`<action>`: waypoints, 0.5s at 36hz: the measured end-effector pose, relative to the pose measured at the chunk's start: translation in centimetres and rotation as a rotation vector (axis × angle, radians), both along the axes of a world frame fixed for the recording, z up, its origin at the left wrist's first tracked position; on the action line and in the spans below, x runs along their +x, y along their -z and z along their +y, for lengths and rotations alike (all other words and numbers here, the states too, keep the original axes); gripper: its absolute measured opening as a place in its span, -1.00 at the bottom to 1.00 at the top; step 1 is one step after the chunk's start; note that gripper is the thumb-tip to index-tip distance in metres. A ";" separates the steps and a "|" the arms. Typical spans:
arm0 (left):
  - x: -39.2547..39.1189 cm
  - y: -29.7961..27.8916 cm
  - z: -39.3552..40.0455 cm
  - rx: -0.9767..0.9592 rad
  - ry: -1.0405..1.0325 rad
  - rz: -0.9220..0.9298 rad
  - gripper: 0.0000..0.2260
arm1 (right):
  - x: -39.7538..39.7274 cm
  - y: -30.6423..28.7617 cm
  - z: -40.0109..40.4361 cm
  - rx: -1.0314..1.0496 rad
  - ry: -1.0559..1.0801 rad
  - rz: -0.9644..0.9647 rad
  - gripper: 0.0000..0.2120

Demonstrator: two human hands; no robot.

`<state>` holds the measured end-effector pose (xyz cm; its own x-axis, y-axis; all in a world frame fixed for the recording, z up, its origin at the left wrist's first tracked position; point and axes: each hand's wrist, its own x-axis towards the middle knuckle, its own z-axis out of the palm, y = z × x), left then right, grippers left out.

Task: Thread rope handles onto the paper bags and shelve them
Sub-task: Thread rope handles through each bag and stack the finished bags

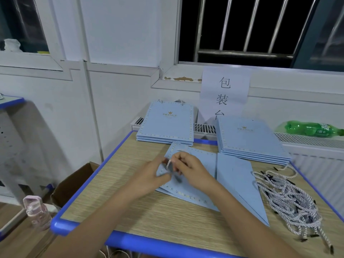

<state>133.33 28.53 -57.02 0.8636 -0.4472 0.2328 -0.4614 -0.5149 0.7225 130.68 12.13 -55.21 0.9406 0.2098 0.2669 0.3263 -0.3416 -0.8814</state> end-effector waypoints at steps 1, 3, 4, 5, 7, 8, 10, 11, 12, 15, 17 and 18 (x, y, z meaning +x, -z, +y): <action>0.0 0.1 -0.1 0.033 -0.001 -0.041 -0.75 | -0.1 0.0 0.1 0.014 -0.018 -0.011 -0.81; -0.1 -0.1 -0.4 0.095 0.001 -0.102 -0.81 | -0.4 0.0 0.6 -0.050 -0.043 -0.050 -0.81; -0.2 -0.2 -0.6 0.120 0.000 -0.106 -0.79 | -0.5 0.0 0.8 -0.121 -0.042 -0.084 -0.82; -0.1 -0.1 -0.7 0.132 -0.005 -0.097 -0.75 | -0.5 0.0 0.9 -0.191 -0.035 -0.131 -0.85; 0.3 0.0 -0.9 0.143 -0.044 -0.110 -0.60 | -0.6 -0.3 1.1 -0.197 -0.025 -0.238 -0.89; 0.3 -0.1 -0.9 0.131 -0.061 -0.110 -0.60 | -0.6 -0.7 1.1 -0.135 -0.015 -0.274 -0.91; -0.1 -0.8 -1.2 0.004 -0.033 -0.042 -0.73 | -0.6 -1.4 0.8 -0.005 0.028 -0.329 -0.89; -0.5 -1.3 -1.3 -0.091 0.007 0.022 -0.67 | -0.5 -1.6 0.5 0.031 0.048 -0.359 -0.84; -0.8 -2.0 -1.3 -0.187 0.023 0.099 -0.66 | -0.4 -1.7 0.2 0.043 0.058 -0.381 -0.79; -0.8 -3.6 -0.3 -0.488 -0.135 0.291 -0.82 | -0.3 -1.2 -0.8 -0.034 0.079 -0.322 -0.64; 0.1 -4.0 0.9 -0.627 -0.311 0.327 -0.86 | -0.3 -0.4 -1.5 -0.120 0.069 -0.209 -0.63; 0.7 -3.9 1.5 -0.597 -0.401 0.320 -0.84 | -0.3 0.1 -1.9 -0.181 0.050 -0.156 -0.64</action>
<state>134.01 30.06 -53.12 0.9982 0.0352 0.0485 -0.0456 -0.0810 0.9957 130.43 10.25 -55.26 0.9013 0.2212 0.3726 0.4326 -0.5085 -0.7445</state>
